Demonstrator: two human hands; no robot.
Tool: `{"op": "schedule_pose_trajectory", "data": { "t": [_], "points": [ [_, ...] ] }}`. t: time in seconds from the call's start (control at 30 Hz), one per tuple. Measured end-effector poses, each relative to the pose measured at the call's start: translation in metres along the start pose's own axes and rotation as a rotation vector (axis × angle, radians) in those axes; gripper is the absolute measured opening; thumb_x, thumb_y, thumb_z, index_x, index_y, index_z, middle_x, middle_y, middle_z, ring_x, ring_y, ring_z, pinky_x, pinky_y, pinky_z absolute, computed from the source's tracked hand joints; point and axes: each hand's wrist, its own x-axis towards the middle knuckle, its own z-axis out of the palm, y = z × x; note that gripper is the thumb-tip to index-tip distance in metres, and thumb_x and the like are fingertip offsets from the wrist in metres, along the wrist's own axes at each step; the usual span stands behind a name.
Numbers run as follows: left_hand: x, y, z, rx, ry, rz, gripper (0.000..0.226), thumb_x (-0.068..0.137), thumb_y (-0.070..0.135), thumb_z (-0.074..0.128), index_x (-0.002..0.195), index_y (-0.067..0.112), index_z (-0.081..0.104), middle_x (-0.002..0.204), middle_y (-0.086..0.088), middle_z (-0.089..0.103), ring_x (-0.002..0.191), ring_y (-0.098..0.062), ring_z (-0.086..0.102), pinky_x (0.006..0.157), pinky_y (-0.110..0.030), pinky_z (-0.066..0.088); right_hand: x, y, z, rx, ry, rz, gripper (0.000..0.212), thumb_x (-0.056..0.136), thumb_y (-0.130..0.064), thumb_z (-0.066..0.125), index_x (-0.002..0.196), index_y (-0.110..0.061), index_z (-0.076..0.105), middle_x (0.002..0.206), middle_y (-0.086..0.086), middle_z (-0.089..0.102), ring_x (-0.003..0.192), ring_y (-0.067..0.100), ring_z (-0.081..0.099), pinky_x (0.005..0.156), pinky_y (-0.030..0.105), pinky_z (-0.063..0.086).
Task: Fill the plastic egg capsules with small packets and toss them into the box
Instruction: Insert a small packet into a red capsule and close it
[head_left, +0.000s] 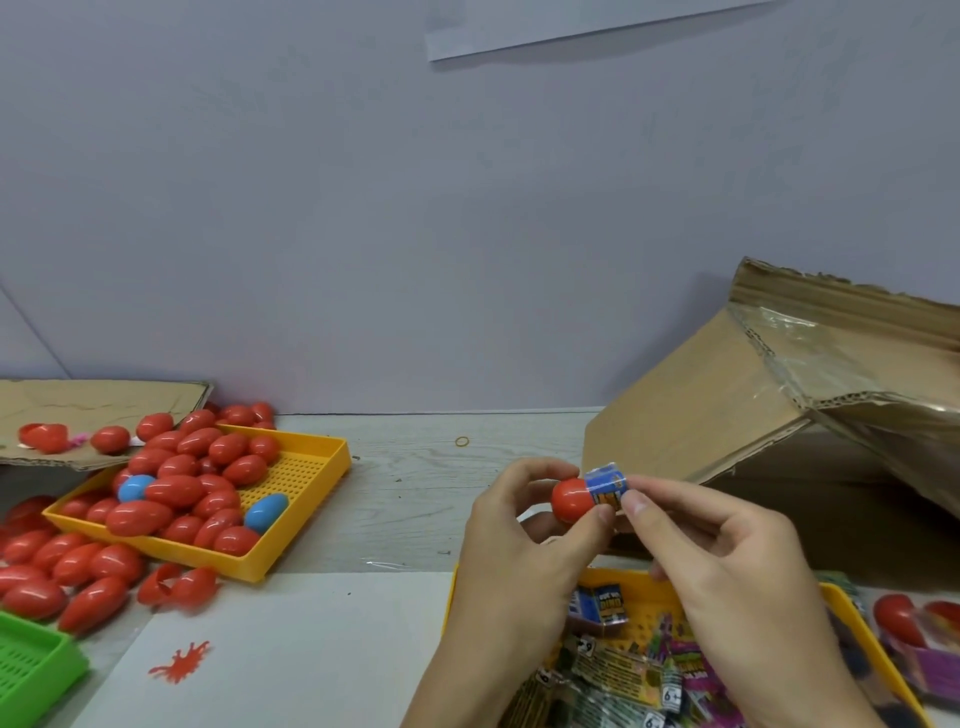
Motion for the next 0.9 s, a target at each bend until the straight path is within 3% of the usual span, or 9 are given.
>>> {"op": "schedule_pose_trajectory", "data": {
  "t": [0.1, 0.3, 0.47, 0.67, 0.77, 0.9],
  "points": [
    [0.0, 0.0, 0.001, -0.006, 0.01, 0.01, 0.024, 0.083, 0.009, 0.077, 0.1, 0.023, 0.068, 0.096, 0.008, 0.074, 0.084, -0.016, 0.075, 0.079, -0.03, 0.061, 0.0, -0.001, -0.001, 0.022, 0.018, -0.019, 0.015, 0.085, -0.016, 0.07, 0.087, -0.029, 0.077, 0.078, -0.015, 0.076, 0.074, -0.003, 0.07, 0.057, 0.007, 0.049],
    [0.0, -0.001, 0.0, 0.036, -0.021, 0.064, 0.03, 0.081, 0.008, 0.079, 0.1, 0.028, 0.068, 0.098, 0.011, 0.072, 0.085, -0.013, 0.074, 0.07, -0.019, 0.056, 0.0, 0.0, 0.001, 0.004, 0.054, -0.044, 0.013, 0.085, -0.02, 0.071, 0.08, -0.032, 0.075, 0.078, -0.018, 0.075, 0.076, -0.004, 0.069, 0.057, 0.007, 0.049],
    [-0.001, 0.0, 0.001, 0.061, -0.054, 0.104, 0.035, 0.078, 0.004, 0.081, 0.095, 0.032, 0.069, 0.1, 0.007, 0.071, 0.09, -0.014, 0.073, 0.073, -0.02, 0.058, 0.0, -0.004, 0.003, -0.015, 0.078, -0.011, 0.007, 0.081, -0.034, 0.071, 0.075, -0.035, 0.072, 0.075, -0.024, 0.072, 0.076, -0.01, 0.066, 0.054, 0.012, 0.049],
    [-0.003, 0.002, 0.001, 0.099, -0.122, 0.131, 0.038, 0.077, -0.001, 0.079, 0.092, 0.032, 0.069, 0.094, 0.007, 0.072, 0.088, -0.015, 0.074, 0.075, -0.024, 0.059, -0.001, -0.011, 0.002, 0.062, 0.084, 0.061, 0.019, 0.071, -0.047, 0.066, 0.063, -0.032, 0.075, 0.046, -0.01, 0.061, 0.046, -0.005, 0.058, 0.042, 0.006, 0.039],
    [-0.004, 0.005, 0.002, 0.086, -0.149, 0.139, 0.037, 0.078, -0.001, 0.078, 0.092, 0.032, 0.07, 0.096, 0.006, 0.072, 0.09, -0.016, 0.074, 0.076, -0.023, 0.058, -0.001, -0.009, 0.001, 0.097, 0.091, 0.073, 0.007, 0.072, -0.045, 0.069, 0.074, -0.048, 0.075, 0.057, -0.009, 0.068, 0.052, -0.004, 0.061, 0.047, 0.012, 0.043],
    [-0.006, 0.007, 0.003, 0.064, -0.147, 0.167, 0.026, 0.085, 0.007, 0.075, 0.096, 0.031, 0.071, 0.099, 0.006, 0.073, 0.094, -0.013, 0.072, 0.077, -0.019, 0.056, 0.001, -0.007, 0.001, 0.16, 0.1, 0.12, 0.018, 0.063, -0.05, 0.069, 0.08, -0.045, 0.076, 0.072, -0.008, 0.075, 0.064, 0.002, 0.068, 0.064, 0.028, 0.049]
  ]
}}
